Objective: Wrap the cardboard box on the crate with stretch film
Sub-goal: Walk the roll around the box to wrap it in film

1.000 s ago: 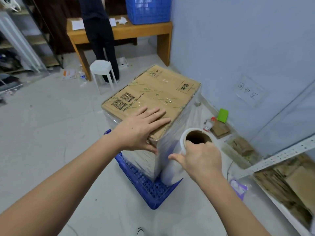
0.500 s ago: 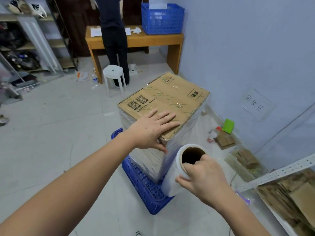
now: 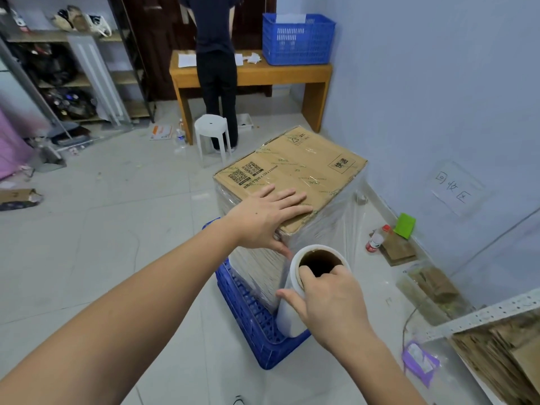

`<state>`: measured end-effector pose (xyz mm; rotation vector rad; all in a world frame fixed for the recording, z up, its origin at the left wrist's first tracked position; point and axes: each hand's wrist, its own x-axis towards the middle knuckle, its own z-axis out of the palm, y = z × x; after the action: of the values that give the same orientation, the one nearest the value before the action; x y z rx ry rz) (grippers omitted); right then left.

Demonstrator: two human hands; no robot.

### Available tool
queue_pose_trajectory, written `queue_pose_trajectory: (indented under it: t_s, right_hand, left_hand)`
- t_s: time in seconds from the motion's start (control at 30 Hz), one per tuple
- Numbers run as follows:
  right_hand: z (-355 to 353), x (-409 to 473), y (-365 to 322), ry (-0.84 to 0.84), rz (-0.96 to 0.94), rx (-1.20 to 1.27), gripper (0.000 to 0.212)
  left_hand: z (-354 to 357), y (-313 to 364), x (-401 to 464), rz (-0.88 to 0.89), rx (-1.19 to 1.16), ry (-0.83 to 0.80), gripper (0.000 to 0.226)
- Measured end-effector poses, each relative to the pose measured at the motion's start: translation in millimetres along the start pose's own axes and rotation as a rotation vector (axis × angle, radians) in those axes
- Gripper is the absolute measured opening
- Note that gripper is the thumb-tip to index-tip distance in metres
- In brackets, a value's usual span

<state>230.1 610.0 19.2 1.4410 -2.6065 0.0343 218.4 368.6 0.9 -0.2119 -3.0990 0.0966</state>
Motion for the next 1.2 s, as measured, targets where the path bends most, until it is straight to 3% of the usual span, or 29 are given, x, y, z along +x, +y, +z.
queue_pose_trajectory:
  t_s: [0.1, 0.27, 0.43, 0.57, 0.7, 0.87, 1.0, 1.13, 1.2]
  right_hand:
    - [0.5, -5.1, 3.0, -0.01, 0.051, 0.069, 0.034]
    - [-7.9, -15.7, -6.4, -0.036, 0.156, 0.177, 0.02]
    - [1.9, -22.5, -26.2, 0.012, 0.268, 0.056, 0.035]
    - [3.4, -11.5, -27.3, 0.055, 0.333, -0.054, 0.059]
    - [9.0, -1.0, -36.4, 0.03, 0.353, -0.091, 0.056]
    - [14.0, 5.4, -53.9, 0.001, 0.408, -0.118, 0.048]
    - [-1.3, 8.5, -67.2, -0.137, 0.668, -0.023, 0.03]
    - [3.0, 29.0, -84.3, -0.095, 0.825, -0.065, 0.063]
    - [9.0, 35.3, -86.2, -0.043, 0.823, -0.12, 0.066]
  left_hand:
    - [-0.7, -1.1, 0.1, -0.002, -0.01, -0.001, 0.11]
    - [-1.5, -2.4, 0.7, -0.003, -0.02, -0.007, 0.111]
    - [-0.5, -2.0, -3.1, 0.021, -0.033, 0.023, 0.113]
    - [0.8, -2.6, 0.1, 0.041, -0.035, 0.016, 0.117]
    - [-6.9, -16.5, 7.1, 0.137, -0.014, -0.048, 0.116]
    - [-6.2, -47.1, 17.4, 0.283, 0.009, 0.03, 0.112]
    - [4.8, -48.3, 21.0, 0.298, -0.009, -0.005, 0.113]
    - [6.0, -47.3, 19.8, 0.309, -0.005, -0.002, 0.111]
    - [6.1, -47.2, 19.4, 0.31, -0.004, -0.01, 0.111]
